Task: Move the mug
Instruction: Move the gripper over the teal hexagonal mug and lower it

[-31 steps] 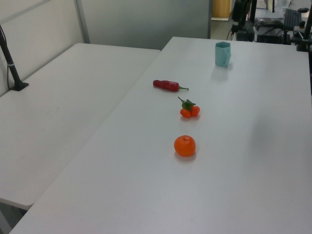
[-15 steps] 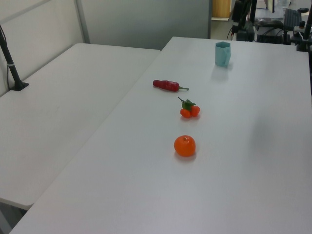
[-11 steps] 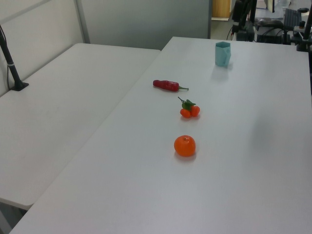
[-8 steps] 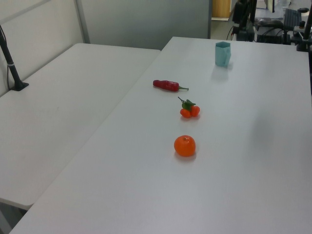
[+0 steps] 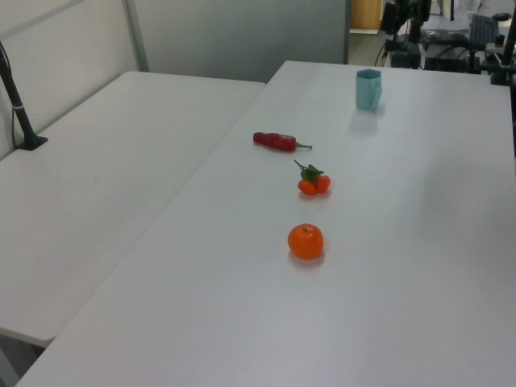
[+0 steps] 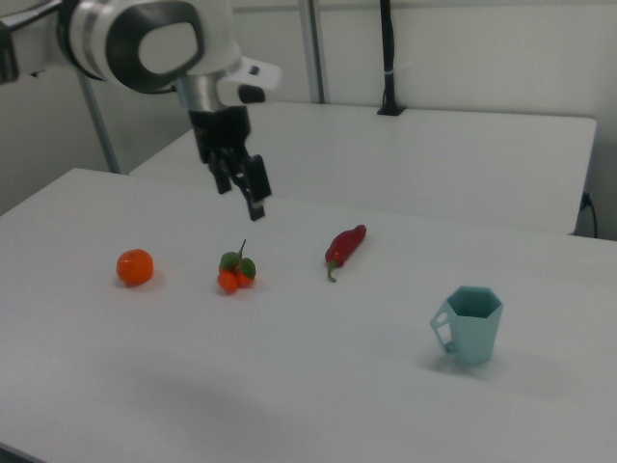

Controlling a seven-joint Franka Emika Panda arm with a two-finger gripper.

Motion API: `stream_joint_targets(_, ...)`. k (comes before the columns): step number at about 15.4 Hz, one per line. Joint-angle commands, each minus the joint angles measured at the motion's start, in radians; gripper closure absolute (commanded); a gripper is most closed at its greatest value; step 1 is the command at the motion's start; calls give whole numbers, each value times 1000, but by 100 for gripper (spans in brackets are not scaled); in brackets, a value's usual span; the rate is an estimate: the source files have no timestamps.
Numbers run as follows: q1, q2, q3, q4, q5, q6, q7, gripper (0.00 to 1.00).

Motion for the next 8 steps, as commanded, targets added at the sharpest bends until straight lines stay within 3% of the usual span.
stream_joint_targets(1, -37, 86, -64, 50, 4, 76, 72, 0)
stream_joint_targets(4, -73, 124, -112, 49, 8, 187, 138, 0)
stream_joint_targets(8, -100, 167, -126, 30, 5, 282, 176, 0)
